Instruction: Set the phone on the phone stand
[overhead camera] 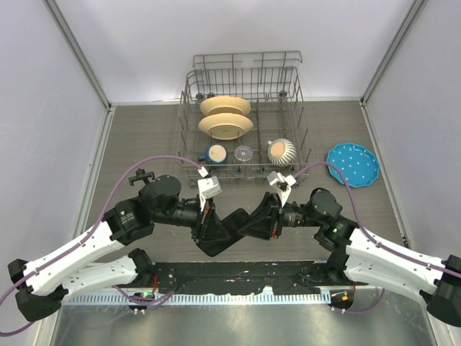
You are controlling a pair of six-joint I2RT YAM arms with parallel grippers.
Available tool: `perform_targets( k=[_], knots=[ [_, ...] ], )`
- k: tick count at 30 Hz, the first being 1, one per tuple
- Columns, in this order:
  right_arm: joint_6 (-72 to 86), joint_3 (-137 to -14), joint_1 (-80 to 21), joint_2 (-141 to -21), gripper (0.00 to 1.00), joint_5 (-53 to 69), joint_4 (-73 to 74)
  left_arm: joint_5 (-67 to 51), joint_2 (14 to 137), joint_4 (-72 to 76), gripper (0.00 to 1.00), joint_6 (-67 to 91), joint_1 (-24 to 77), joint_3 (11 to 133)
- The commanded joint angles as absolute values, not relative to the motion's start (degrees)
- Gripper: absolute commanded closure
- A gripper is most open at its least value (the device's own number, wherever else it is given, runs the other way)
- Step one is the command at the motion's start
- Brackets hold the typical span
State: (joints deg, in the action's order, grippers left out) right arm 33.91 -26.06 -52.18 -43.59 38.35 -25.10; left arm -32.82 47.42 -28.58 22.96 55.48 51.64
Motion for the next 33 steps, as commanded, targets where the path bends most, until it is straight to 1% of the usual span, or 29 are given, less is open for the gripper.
perform_targets(
  k=[1, 2, 4, 5, 7, 9, 10, 11, 12, 14, 15, 16, 17, 18, 19, 20, 21, 22, 23, 24, 25, 26, 28, 29, 32, 33],
  knots=[
    [43.56, -23.21, -51.59, -46.13, 0.63, 31.73, -44.51, -30.15, 44.56, -20.23, 1.00, 27.86, 54.93, 49.66],
    [45.33, -22.07, -51.59, -46.84, 0.58, 30.95, -47.17, -29.89, 43.95, -19.34, 1.00, 28.47, 54.93, 49.31],
    [48.32, -21.01, -51.59, -49.65, 0.55, 30.15, -55.05, -29.53, 43.51, -17.93, 1.00, 29.18, 54.93, 48.87],
    [50.86, -20.14, -51.50, -50.44, 0.52, 29.71, -57.37, -29.36, 43.42, -17.93, 1.00, 29.18, 54.93, 48.78],
    [52.38, -20.21, -51.59, -52.81, 0.52, 29.97, -61.59, -28.22, 43.24, -18.10, 1.00, 29.18, 54.93, 48.87],
    [53.00, -21.18, -51.68, -53.87, 0.58, 30.32, -61.44, -27.95, 43.07, -17.58, 1.00, 29.62, 54.93, 48.87],
    [53.17, -21.27, -51.68, -54.57, 0.61, 30.06, -61.35, -28.04, 42.89, -17.14, 1.00, 30.23, 54.93, 48.78],
    [53.61, -21.10, -51.68, -54.75, 0.74, 29.88, -62.04, -28.30, 42.80, -16.44, 1.00, 30.50, 54.93, 48.61],
    [53.79, -20.83, -51.68, -54.93, 0.81, 30.06, -64.05, -28.30, 42.80, -16.35, 1.00, 30.59, 55.02, 48.60],
    [54.31, -20.57, -51.68, -55.37, 0.99, 30.15, -65.39, -27.17, 42.80, -16.52, 1.00, 30.93, 54.93, 48.86],
    [54.14, -20.57, -51.68, -55.20, 0.99, 29.45, -65.22, -23.33, 42.98, -17.31, 0.93, 31.20, 54.93, 49.30],
    [53.97, -20.39, -51.68, -54.33, 0.99, 28.92, -65.04, -20.59, 43.07, -18.79, 0.80, 31.81, 54.93, 50.09],
    [53.53, -19.78, -51.68, -53.53, 0.99, 28.13, -64.43, -17.70, 43.24, -22.90, 0.66, 31.99, 54.93, 52.19],
    [51.87, -19.34, -51.68, -52.66, 0.99, 26.56, -61.12, -13.40, 43.24, -25.46, 0.41, 32.08, 54.93, 53.51],
    [50.64, -18.90, -51.68, -49.51, 0.99, 23.24, -58.30, -4.40, 43.33, -28.45, 0.31, 32.52, 54.93, 55.09],
    [49.23, -18.46, -51.68, -47.92, 0.99, 20.94, -55.05, 1.70, 43.42, -35.00, 0.27, 32.87, 55.02, 58.33],
    [45.65, -18.54, -51.68, -45.90, 0.99, 18.74, -46.75, 6.72, 43.50, -38.11, 0.23, 33.65, 54.93, 59.93],
    [43.88, -18.81, -51.68, -44.14, 0.99, 13.76, -42.15, 17.47, 43.77, -41.36, 0.22, 34.53, 54.93, 61.33],
    [42.38, -19.50, -51.68, -40.55, 0.99, 11.36, -37.92, 22.80, 43.94, -48.10, 0.21, 37.93, 55.02, 64.39],
    [41.49, -19.69, -51.68, -39.13, 0.99, 9.34, -31.96, 27.64, 44.12, -51.73, 0.19, 40.40, 54.93, 65.73],
    [39.74, -19.77, -51.68, -37.81, 0.99, 6.45, -29.90, 36.39, 44.73, -55.25, 0.19, 42.78, 54.93, 66.96],
    [39.03, -19.86, -51.68, -35.27, 0.99, 5.89, -28.23, 39.35, 44.82, -61.11, 0.18, 48.02, 54.93, 68.63],
    [37.19, -20.13, -51.68, -33.67, 0.99, 5.10, -24.97, 43.49, 44.56, -64.59, 0.16, 51.66, 54.76, 68.99],
    [36.83, -20.30, -51.59, -32.88, 0.99, 5.01, -24.35, 44.38, 44.56, -63.90, 0.14, 52.38, 54.67, 67.95],
    [36.12, -20.65, -51.68, -32.78, 0.99, 4.92, -23.20, 42.38, 45.52, -60.91, 0.11, 52.47, 52.83, 66.71],
    [36.30, -20.74, -51.77, -32.87, 0.99, 5.27, -23.38, 41.84, 45.88, -60.30, 0.09, 52.56, 50.65, 66.62]
  ],
)
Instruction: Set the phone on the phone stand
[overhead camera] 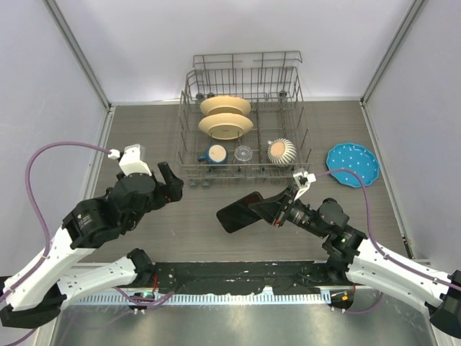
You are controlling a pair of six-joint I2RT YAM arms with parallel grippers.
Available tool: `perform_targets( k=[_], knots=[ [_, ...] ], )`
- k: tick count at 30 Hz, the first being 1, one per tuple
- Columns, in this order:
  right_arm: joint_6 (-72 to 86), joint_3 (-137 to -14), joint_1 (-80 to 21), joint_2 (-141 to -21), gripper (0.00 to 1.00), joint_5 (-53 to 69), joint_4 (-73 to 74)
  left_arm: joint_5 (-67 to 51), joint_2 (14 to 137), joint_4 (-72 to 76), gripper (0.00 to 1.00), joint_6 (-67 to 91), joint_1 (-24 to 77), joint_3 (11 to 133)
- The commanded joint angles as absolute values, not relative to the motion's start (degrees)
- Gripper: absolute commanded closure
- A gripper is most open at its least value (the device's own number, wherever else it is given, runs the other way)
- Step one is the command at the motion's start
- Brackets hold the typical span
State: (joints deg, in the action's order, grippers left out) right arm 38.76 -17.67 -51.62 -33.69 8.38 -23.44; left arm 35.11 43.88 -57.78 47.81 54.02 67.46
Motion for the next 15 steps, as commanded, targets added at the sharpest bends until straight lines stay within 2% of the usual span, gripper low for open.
perform_targets(
  k=[1, 9, 15],
  knots=[
    [36.39, -20.83, -51.68, -33.05, 0.99, 5.71, -23.55, 40.88, 46.57, -59.07, 0.07, 52.73, 49.23, 66.01],
    [36.91, -20.66, -51.68, -32.70, 0.99, 6.68, -24.34, 22.16, 43.16, -48.10, 0.04, 64.12, 28.50, 57.06],
    [36.65, -20.92, -51.59, -32.26, 0.99, 7.29, -24.26, 26.35, 29.57, -42.63, 0.00, 80.22, 23.82, 44.57]
  ],
)
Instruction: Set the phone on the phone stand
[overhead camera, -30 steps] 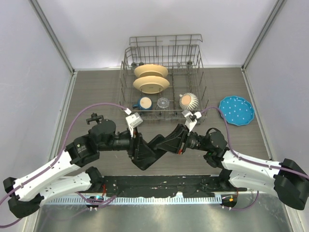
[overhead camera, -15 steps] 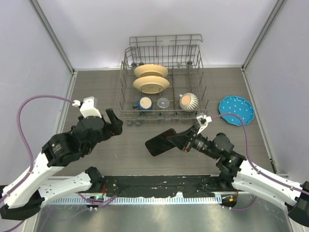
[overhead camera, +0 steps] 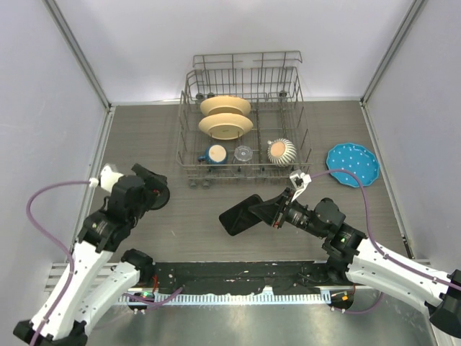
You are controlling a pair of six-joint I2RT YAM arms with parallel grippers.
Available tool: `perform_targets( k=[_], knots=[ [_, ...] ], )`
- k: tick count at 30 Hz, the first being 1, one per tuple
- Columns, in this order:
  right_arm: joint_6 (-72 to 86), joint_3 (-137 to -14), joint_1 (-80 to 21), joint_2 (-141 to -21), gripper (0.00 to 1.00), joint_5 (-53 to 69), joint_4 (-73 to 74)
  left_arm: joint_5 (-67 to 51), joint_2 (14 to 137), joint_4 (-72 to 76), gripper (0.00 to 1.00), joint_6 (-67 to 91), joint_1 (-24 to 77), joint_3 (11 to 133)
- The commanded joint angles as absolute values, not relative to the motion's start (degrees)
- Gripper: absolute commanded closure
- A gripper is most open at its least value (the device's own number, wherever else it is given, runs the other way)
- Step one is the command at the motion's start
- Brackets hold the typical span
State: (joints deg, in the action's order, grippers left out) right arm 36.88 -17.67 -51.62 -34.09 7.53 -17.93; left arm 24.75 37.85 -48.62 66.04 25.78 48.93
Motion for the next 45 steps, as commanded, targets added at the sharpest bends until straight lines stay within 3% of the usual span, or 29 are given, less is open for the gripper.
perform_targets(
  k=[1, 11, 24, 38, 41, 45],
  knots=[
    [36.56, -20.92, -51.68, -32.08, 0.99, 7.38, -24.26, 28.11, 28.14, -42.28, 0.00, 85.12, 23.82, 41.69],
    [36.12, -20.57, -51.68, -30.76, 0.99, 7.82, -23.99, 40.59, 14.42, -26.12, 0.00, 96.23, 23.73, 24.71],
    [35.60, -20.74, -51.68, -29.36, 0.99, 7.38, -22.59, 44.74, 19.86, -3.35, 0.06, 96.06, 22.94, 16.70],
    [35.16, -20.92, -51.68, -29.44, 0.99, 7.21, -22.50, 42.02, 24.87, -0.27, 0.39, 99.49, 16.97, 16.00],
    [35.24, -20.83, -51.68, -29.44, 0.99, 7.03, -22.50, 38.69, 25.22, 2.02, 0.50, 99.41, 15.21, 15.30],
    [34.72, -21.27, -51.68, -29.62, 0.99, 7.03, -21.37, 34.72, 23.56, 2.20, 0.71, 97.74, 13.28, 14.24]
  ],
)
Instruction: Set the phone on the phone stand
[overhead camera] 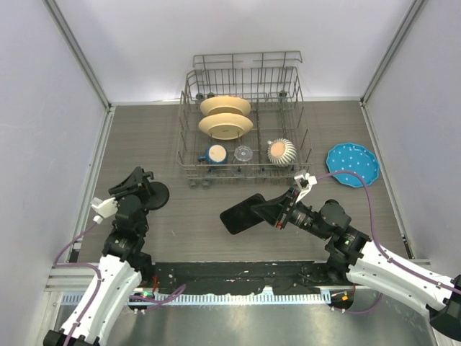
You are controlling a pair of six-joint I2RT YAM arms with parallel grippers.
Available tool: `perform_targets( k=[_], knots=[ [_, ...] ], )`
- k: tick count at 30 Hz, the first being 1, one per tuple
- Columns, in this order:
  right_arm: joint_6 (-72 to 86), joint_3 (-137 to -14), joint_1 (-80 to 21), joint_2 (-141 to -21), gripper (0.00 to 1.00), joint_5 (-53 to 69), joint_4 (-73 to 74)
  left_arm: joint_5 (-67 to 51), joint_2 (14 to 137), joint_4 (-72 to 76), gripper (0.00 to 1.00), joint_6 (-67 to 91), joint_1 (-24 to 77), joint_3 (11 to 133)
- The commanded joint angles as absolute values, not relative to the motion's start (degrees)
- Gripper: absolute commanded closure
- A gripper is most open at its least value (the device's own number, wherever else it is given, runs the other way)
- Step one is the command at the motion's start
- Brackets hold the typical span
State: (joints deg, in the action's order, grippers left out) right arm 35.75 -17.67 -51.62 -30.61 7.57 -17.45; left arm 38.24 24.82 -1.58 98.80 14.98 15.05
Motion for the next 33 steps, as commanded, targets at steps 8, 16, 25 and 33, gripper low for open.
perform_targets(
  k=[8, 16, 25, 33],
  knots=[
    [33.14, -21.71, -51.68, -29.97, 0.99, 6.68, -19.95, 28.66, 13.81, -8.69, 1.00, 96.16, 12.48, 14.32],
    [32.43, -22.15, -51.68, -31.81, 0.99, 6.77, -20.22, 17.50, 12.48, -20.21, 1.00, 93.16, 12.48, 19.78],
    [30.94, -24.34, -51.68, -33.75, 0.99, 5.45, -16.70, 3.26, 17.40, -17.32, 1.00, 95.10, 12.65, 21.27],
    [29.88, -25.22, -51.59, -34.88, 0.99, 5.36, -14.77, 0.18, 15.82, -16.26, 1.00, 98.43, 14.33, 18.82]
  ],
)
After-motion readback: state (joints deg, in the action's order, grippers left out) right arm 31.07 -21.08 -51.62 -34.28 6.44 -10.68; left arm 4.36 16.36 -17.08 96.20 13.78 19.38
